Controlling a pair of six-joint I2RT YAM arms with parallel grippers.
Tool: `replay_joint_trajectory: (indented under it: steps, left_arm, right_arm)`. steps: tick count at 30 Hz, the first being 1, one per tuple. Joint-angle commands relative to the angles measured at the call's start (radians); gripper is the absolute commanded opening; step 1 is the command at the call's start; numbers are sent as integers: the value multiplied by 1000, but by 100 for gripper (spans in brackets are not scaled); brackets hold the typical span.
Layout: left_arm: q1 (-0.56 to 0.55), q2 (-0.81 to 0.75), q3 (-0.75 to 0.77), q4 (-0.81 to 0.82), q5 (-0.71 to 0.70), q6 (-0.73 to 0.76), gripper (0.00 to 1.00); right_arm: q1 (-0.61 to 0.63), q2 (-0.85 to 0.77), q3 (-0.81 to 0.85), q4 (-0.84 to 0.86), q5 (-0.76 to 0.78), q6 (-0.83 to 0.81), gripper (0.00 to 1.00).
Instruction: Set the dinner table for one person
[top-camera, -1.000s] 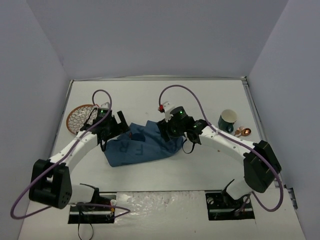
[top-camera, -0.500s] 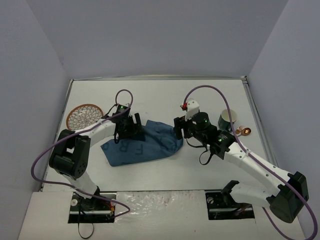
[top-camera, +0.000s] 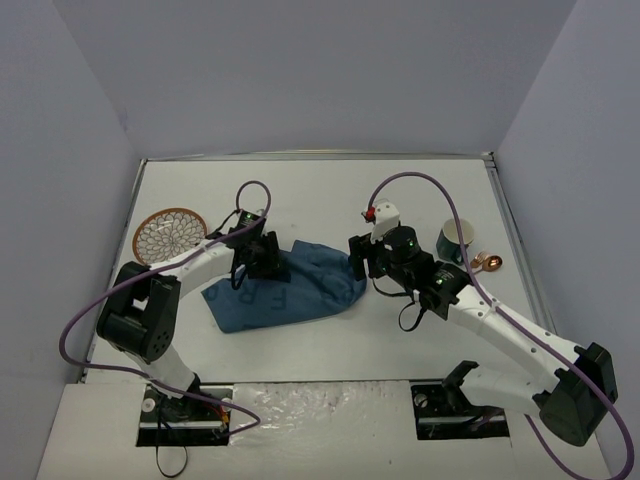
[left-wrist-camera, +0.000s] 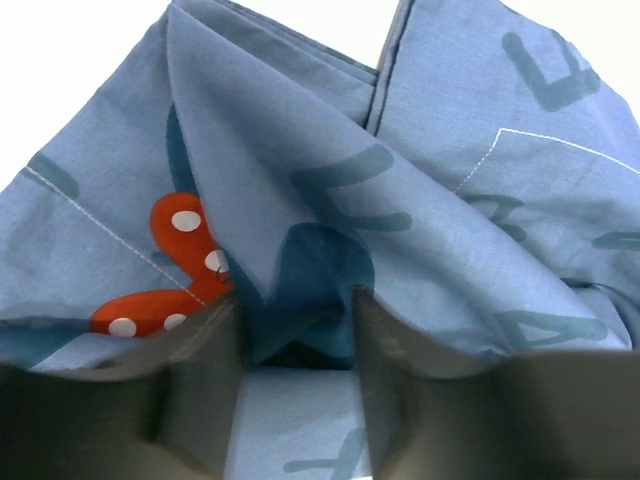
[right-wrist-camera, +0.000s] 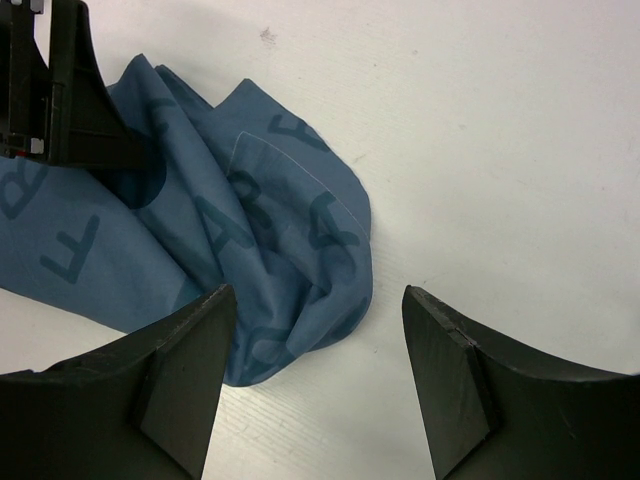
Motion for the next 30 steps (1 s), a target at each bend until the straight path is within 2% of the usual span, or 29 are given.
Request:
replay_joint_trajectory:
  steps: [1, 3, 5, 13, 18, 23, 28, 30]
  left_arm:
    - [-3, -54, 79, 4, -7, 25, 21]
    - [-4, -81, 112, -11, -16, 48, 6]
    - [-3, -112, 148, -36, -29, 75, 0]
    - [-3, -210, 311, -131, -19, 124, 0]
    - [-3, -257, 337, -154, -20, 133, 0]
    - [-9, -347, 216, -144, -5, 122, 0]
    - [-71, -520, -135, -79, -52, 72, 0]
    - [-77, -574, -196, -94, -65, 23, 0]
  right_arm:
    - [-7, -39, -9, 58, 34, 11, 64]
    - [-7, -44, -15, 58, 32, 16, 64]
    - [-6, -52, -21, 58, 30, 19, 64]
    - [-7, -75, -32, 63, 32, 36, 64]
    - [-6, -73, -36, 65, 25, 42, 64]
    - [-7, -63, -37, 70, 7, 45, 63]
    - [-6, -57, -49, 70, 1, 48, 63]
    - [-7, -49, -53, 69, -1, 47, 63]
